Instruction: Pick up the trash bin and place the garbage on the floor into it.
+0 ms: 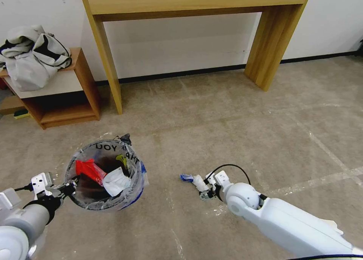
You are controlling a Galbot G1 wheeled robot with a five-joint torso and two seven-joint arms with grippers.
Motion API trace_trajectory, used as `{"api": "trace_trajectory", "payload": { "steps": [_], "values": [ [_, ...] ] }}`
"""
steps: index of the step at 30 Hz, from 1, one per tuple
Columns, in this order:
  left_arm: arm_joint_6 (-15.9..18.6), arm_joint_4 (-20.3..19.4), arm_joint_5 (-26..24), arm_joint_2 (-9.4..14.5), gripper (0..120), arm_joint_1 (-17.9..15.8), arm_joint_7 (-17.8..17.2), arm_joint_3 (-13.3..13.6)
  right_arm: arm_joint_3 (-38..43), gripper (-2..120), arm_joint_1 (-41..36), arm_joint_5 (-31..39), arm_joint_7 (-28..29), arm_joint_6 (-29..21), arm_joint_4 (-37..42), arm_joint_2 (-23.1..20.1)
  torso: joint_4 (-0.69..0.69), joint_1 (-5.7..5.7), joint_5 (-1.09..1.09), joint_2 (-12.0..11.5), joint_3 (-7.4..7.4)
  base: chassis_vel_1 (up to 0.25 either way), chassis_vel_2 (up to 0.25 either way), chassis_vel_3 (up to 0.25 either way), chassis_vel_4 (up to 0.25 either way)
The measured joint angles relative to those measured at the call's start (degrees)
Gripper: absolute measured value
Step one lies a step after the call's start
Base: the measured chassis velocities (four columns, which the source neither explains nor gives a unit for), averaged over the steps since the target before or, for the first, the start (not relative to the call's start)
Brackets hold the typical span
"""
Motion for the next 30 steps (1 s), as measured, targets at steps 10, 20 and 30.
{"api": "trace_trajectory", "payload": {
  "steps": [10, 20, 30],
  "values": [
    [-0.01, -0.39, 0.18, -0.98, 1, 0.71, 0.00, -0.30, -2.32, 91, 1.26, -4.21, -2.70, 4.39, -8.74, 3.40, 0.00, 0.00, 0.00, 0.00, 0.00, 0.000, 0.000, 0.000, 0.000],
    [-0.01, -0.88, 0.34, -1.41, 1, 1.36, 0.00, -0.40, -3.09, 89, 1.34, -6.62, -4.47, 10.12, -13.65, 6.08, 0.00, 0.00, 0.01, 0.00, 0.00, 0.000, 0.000, 0.000, 0.000],
    [-0.02, -1.10, 0.46, -1.70, 1, 1.65, 0.03, -0.33, -3.72, 81, 1.44, -8.90, -4.49, 13.97, -18.26, 9.07, 0.00, 0.00, 0.00, 0.00, 0.00, 0.000, 0.000, 0.000, 0.000]
  ]
}}
